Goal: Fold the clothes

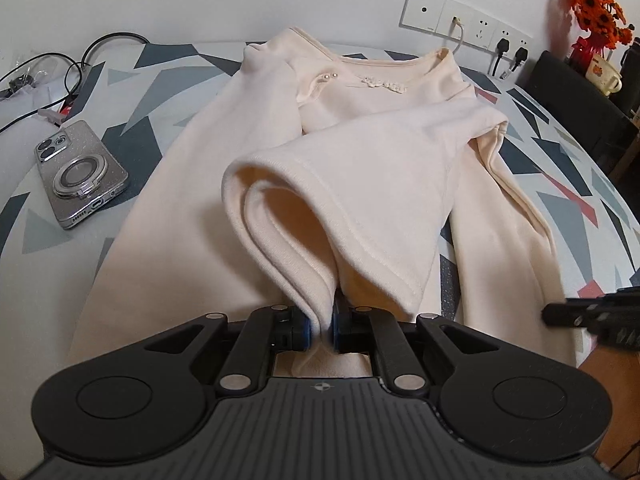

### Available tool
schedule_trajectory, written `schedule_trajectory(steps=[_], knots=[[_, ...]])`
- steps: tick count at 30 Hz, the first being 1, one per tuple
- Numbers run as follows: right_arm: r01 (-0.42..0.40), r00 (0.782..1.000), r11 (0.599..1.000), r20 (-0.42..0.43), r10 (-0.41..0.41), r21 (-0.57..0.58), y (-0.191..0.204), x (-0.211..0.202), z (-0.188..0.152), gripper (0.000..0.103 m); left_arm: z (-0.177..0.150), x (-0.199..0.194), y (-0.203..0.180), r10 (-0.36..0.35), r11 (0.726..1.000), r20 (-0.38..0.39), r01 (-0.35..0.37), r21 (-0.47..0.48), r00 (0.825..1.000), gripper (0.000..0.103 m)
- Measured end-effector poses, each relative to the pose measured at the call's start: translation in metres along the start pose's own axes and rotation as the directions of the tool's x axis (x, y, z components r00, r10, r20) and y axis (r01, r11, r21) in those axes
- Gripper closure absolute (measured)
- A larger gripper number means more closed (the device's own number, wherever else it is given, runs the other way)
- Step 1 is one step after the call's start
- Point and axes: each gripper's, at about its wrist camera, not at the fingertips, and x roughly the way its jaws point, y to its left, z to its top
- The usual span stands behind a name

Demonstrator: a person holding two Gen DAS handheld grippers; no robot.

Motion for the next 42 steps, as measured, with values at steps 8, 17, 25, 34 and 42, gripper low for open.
schedule_trajectory(steps=[8,17,25,34,42], knots=[[-0.064,0.969,0.9,0.243,-0.048,0.431,-0.106,-0.082,0.043,0.097,0.003,0.0,0.0,0.005,0.999,-0.017,-0.006,-0.036,1.0,0.093],[-0.051,0.853,0.872,0.475,-0.215,0.487,-0.187,-0.126,0.129,0.097,0.011,-0.006,-0.017,0.051,0.998,-0.031,-0.052,-0.036,0.998,0.093],[-0.12,0.933,0.766,0.334,-0.13,0.632,-0.27,-0.014,0.191,0.097,0.03,-0.016,-0.057,0.193,0.979,0.017,-0.192,-0.07,0.981,0.094],[-0.258,0.701,0.926,0.713,-0.018,0.277,-0.282,-0.044,0.311,0.097,0.059,-0.01,-0.113,0.331,0.926,0.003,-0.325,-0.193,0.943,0.095],[-0.101,0.904,0.912,0.42,-0.083,0.397,-0.33,0.056,0.301,0.089,0.056,0.029,-0.181,0.234,0.971,-0.063,-0.237,-0.034,0.97,0.095]])
